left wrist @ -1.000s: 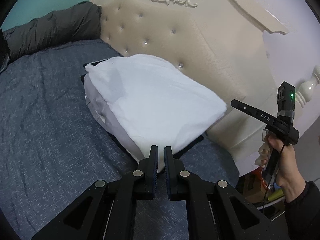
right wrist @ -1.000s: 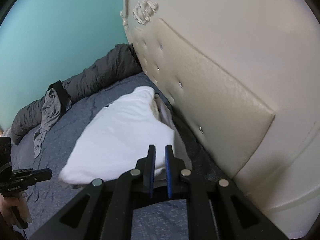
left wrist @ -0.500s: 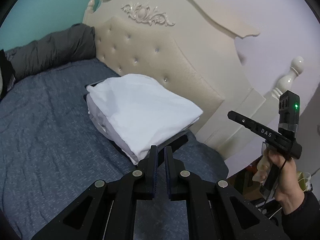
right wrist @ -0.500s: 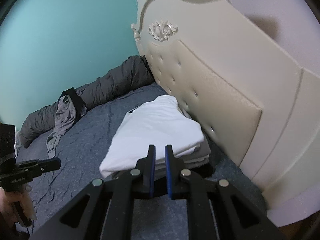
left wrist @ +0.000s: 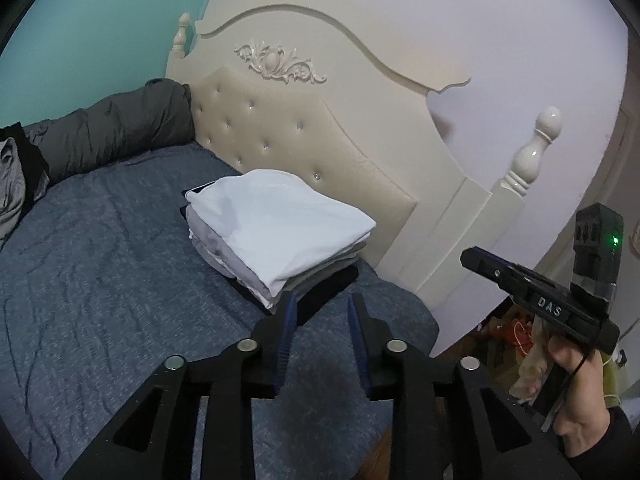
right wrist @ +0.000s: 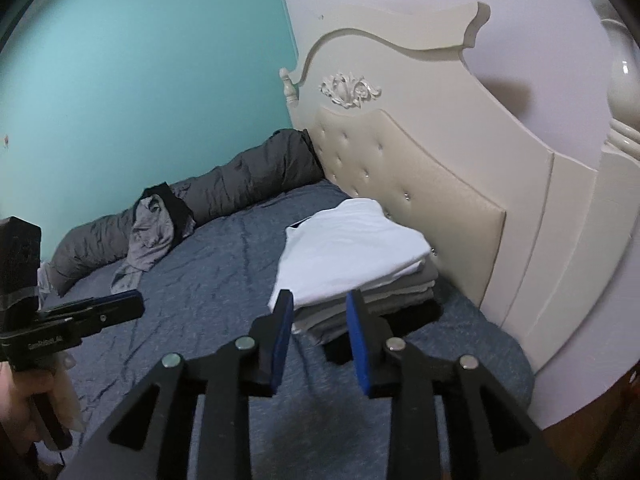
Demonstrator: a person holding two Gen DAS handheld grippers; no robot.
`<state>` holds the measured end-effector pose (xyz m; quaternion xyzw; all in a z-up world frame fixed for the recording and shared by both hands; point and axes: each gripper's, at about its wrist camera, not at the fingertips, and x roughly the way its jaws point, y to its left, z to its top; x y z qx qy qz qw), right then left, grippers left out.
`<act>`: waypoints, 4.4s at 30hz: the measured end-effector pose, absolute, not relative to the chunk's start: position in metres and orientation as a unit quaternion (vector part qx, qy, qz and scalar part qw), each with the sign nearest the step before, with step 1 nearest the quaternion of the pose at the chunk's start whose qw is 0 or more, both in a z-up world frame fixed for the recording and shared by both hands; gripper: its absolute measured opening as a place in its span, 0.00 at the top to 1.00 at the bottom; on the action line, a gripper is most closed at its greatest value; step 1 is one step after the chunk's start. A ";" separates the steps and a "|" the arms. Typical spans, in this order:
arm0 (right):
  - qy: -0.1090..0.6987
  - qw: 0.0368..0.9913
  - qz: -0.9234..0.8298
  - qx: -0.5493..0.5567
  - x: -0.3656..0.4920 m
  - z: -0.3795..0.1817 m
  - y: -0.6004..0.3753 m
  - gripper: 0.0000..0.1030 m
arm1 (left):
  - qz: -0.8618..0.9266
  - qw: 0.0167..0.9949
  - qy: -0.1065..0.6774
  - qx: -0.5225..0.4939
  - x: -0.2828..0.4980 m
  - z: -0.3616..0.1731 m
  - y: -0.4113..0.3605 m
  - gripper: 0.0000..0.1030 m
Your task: Fold clothes
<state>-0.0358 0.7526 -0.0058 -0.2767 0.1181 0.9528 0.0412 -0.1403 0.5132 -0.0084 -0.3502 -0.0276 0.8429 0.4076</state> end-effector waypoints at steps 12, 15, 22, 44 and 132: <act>0.117 0.050 0.955 -0.268 0.016 0.005 0.694 0.53 | 0.850 0.409 -0.015 -0.332 -0.102 0.008 0.467 0.50; 0.113 0.056 0.957 -0.261 0.027 0.009 0.683 0.52 | 0.851 0.409 -0.017 -0.329 -0.096 0.011 0.455 0.46; 0.109 0.066 0.960 -0.249 0.050 0.016 0.660 0.39 | 0.854 0.411 0.001 -0.319 -0.080 0.014 0.441 0.43; 0.086 0.105 0.961 -0.240 0.092 0.019 0.614 0.17 | 0.869 0.395 0.014 -0.299 -0.051 0.015 0.406 0.17; 0.105 0.150 0.954 -0.239 0.130 -0.017 0.592 0.01 | 0.879 0.376 0.036 -0.293 -0.013 -0.009 0.380 0.00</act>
